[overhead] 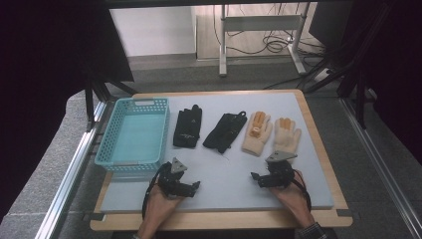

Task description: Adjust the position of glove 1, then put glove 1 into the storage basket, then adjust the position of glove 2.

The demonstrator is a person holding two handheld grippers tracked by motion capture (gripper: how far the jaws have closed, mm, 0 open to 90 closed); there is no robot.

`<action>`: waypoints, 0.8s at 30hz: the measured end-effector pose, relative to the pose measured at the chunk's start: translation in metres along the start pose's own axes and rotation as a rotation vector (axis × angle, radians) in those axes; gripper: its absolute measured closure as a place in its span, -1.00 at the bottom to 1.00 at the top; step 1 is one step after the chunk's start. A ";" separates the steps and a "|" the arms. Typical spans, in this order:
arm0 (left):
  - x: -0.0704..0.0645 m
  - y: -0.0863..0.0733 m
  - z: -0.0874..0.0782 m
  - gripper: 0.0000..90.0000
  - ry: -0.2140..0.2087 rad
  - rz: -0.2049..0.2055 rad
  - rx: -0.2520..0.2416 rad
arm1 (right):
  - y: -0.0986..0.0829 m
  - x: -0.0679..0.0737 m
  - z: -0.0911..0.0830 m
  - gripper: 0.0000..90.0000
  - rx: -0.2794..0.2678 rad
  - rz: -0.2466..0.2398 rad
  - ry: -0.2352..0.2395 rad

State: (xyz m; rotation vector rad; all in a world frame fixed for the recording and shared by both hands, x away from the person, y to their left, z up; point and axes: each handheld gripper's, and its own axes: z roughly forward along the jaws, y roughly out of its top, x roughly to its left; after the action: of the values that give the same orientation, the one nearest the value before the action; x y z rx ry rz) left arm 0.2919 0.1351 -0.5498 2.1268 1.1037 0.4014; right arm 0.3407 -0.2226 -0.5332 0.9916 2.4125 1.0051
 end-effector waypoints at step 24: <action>0.000 0.000 0.000 -0.89 -0.001 -0.004 -0.003 | 0.001 0.001 0.000 -0.62 0.008 0.014 -0.006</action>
State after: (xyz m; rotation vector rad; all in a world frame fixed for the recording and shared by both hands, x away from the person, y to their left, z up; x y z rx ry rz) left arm 0.2918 0.1355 -0.5500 2.1218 1.1055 0.3998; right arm 0.3401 -0.2215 -0.5328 1.0146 2.4095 0.9968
